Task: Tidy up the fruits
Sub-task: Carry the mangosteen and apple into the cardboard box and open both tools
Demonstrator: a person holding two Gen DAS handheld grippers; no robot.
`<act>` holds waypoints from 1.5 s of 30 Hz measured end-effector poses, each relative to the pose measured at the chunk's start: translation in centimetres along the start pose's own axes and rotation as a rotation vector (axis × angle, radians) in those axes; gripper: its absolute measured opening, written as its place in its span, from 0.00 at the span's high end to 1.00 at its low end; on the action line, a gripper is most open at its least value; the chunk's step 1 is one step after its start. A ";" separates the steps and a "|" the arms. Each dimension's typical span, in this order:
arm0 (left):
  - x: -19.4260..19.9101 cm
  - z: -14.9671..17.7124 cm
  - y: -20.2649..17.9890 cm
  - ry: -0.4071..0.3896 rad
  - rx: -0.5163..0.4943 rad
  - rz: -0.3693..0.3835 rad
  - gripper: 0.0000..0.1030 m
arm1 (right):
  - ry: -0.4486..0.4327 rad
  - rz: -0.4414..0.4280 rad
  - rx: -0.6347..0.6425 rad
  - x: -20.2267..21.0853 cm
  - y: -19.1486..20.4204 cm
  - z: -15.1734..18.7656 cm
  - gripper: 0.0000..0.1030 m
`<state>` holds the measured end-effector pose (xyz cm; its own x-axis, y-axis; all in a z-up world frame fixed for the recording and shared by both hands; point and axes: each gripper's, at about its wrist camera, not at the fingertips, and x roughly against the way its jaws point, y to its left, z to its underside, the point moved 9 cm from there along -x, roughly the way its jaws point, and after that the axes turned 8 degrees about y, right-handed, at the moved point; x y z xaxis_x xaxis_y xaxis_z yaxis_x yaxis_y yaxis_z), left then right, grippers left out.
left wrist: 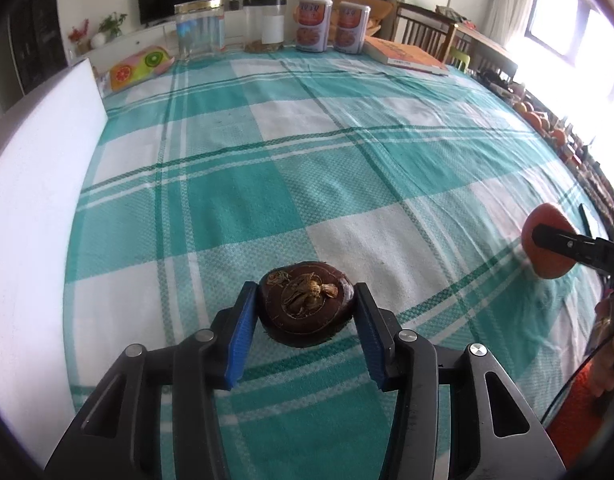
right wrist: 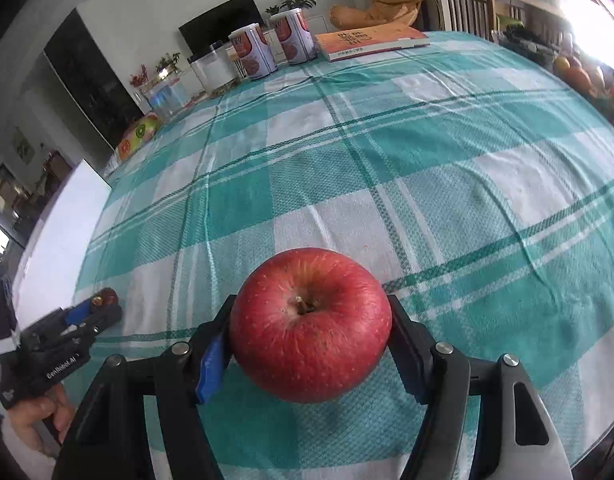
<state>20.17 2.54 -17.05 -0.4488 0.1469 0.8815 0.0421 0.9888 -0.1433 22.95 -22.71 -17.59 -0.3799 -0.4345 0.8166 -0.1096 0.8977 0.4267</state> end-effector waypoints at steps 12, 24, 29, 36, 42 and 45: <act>16.4 3.8 4.4 -0.117 0.216 0.253 0.52 | 0.076 -0.410 0.095 3.7 15.5 3.3 0.33; 17.5 7.4 24.8 -0.115 0.445 -0.208 0.52 | 0.294 -0.411 0.688 -3.1 42.6 12.2 0.33; 15.9 9.0 26.8 -0.062 0.500 -0.244 0.50 | 0.324 -0.246 0.843 -9.1 47.2 13.1 0.33; 18.6 8.6 26.8 -0.145 0.466 -0.397 0.08 | 0.266 -0.289 0.766 -8.9 48.9 10.3 0.17; 22.2 7.1 25.1 -0.248 0.429 -0.601 0.04 | 0.083 -0.251 0.774 -3.2 48.4 7.6 0.02; 23.0 6.9 24.8 -0.266 0.447 -0.672 0.01 | 0.086 -0.210 0.767 -2.2 47.1 8.2 0.02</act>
<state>4.73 30.24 -3.42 -0.4497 -0.5342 0.7158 -0.6400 0.7517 0.1589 11.08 21.12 -2.48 -0.2123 -0.5759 0.7895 -0.7838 0.5828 0.2144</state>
